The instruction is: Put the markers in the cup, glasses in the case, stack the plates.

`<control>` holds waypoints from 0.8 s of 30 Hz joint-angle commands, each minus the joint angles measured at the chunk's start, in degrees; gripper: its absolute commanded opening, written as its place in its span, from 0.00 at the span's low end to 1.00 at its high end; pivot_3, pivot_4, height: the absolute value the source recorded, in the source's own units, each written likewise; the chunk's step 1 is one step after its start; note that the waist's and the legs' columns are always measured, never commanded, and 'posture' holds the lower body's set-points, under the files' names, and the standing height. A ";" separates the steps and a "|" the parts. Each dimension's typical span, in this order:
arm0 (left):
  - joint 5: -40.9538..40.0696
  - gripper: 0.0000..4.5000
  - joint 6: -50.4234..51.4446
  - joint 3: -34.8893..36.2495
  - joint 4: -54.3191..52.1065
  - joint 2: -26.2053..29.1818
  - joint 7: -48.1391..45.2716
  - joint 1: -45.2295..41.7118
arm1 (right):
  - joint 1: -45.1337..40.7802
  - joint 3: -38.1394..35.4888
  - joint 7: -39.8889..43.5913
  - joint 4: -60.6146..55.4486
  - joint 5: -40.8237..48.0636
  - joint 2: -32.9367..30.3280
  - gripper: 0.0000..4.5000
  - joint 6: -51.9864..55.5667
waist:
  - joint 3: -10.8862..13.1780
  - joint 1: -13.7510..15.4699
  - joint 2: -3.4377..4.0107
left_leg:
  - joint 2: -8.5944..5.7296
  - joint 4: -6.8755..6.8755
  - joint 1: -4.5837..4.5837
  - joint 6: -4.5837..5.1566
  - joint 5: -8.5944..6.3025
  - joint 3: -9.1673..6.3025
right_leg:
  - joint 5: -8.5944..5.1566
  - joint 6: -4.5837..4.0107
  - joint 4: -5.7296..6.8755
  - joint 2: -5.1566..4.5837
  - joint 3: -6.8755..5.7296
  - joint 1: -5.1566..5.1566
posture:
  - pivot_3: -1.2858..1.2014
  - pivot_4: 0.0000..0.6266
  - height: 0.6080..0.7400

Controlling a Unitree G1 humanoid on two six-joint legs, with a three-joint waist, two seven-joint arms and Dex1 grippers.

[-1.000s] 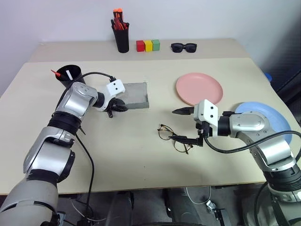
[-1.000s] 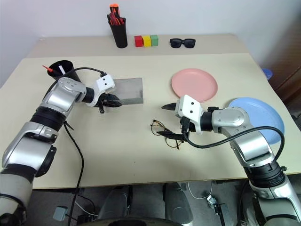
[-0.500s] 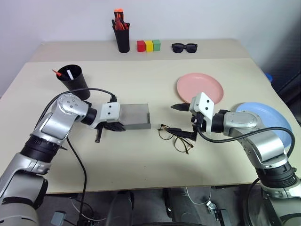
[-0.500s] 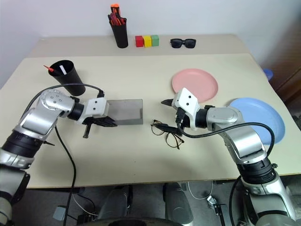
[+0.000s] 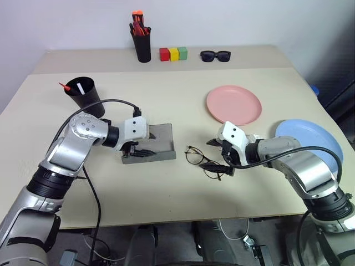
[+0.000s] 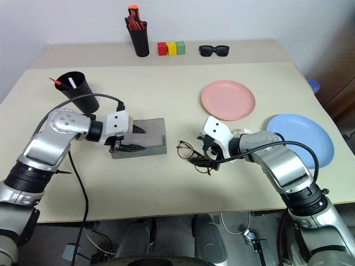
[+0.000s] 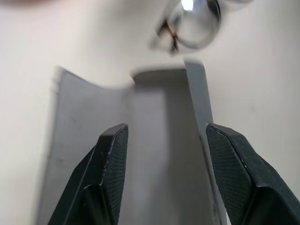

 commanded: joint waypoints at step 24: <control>-10.73 0.62 11.94 30.72 -17.70 3.06 16.08 38.70 | -13.28 1.86 -1.70 -2.68 -0.45 5.00 0.02 -0.14 | 0.02 -0.43 0.05 | 0.05 0.04 0.09 0.00 0.00 0.10 | -0.15 -0.30 0.02 0.01 0.01 -0.02 | 0.52 0.24 1.00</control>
